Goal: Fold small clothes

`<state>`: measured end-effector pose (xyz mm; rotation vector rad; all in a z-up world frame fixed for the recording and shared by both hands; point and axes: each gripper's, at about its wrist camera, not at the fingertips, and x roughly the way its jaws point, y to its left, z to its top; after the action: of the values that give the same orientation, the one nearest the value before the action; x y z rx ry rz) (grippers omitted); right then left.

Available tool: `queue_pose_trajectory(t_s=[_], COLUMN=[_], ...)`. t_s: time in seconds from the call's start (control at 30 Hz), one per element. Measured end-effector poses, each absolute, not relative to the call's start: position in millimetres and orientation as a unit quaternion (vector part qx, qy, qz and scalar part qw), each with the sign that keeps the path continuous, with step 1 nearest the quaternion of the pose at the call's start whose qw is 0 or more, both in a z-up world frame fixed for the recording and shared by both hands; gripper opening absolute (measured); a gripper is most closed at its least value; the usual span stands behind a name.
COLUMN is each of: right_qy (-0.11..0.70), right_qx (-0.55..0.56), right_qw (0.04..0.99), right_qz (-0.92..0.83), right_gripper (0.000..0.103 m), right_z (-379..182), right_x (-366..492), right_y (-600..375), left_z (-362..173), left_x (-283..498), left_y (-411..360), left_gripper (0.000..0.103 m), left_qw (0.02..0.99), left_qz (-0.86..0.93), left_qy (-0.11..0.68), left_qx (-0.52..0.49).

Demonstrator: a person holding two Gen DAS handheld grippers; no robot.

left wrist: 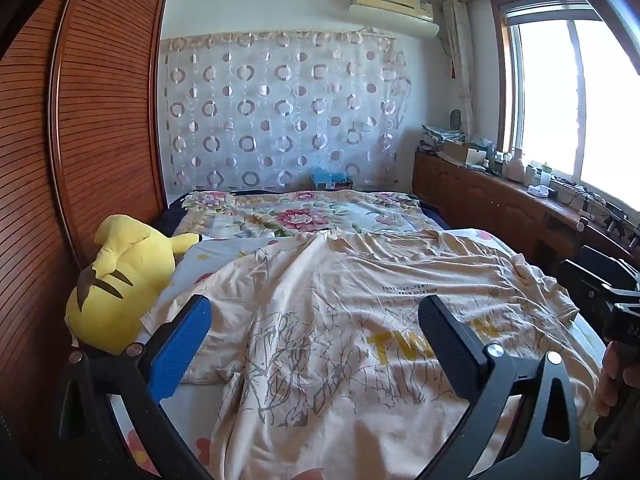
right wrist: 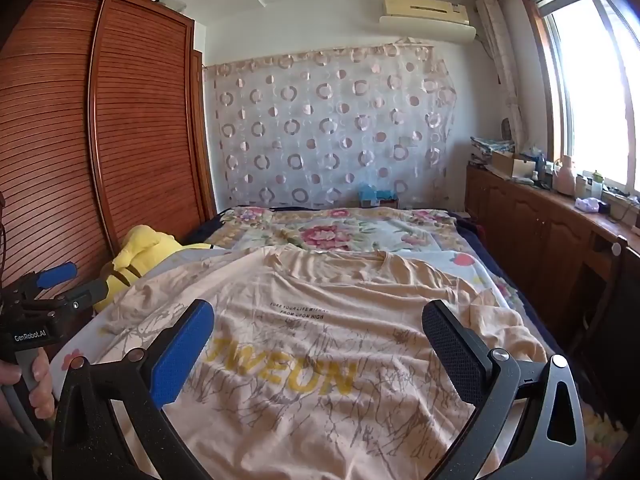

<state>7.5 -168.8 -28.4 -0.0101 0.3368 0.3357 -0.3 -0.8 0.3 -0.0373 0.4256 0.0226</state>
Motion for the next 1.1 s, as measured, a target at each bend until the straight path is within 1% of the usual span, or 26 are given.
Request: queue_pose_trajectory(t_s=[1.1], right_qy=[0.161], right_qx=[-0.003], right_qw=[0.974], right_qz=[0.162], right_gripper=[0.103], right_z=[-26.8], right_x=[4.1], right_y=[-169.0], left_z=[4.0], left_x=[-2.0], left_y=[-1.3], left_gripper=[0.103], left_qw=[0.979], left_qz=[0.011], left_qy=[0.204], left_qx=[-0.013])
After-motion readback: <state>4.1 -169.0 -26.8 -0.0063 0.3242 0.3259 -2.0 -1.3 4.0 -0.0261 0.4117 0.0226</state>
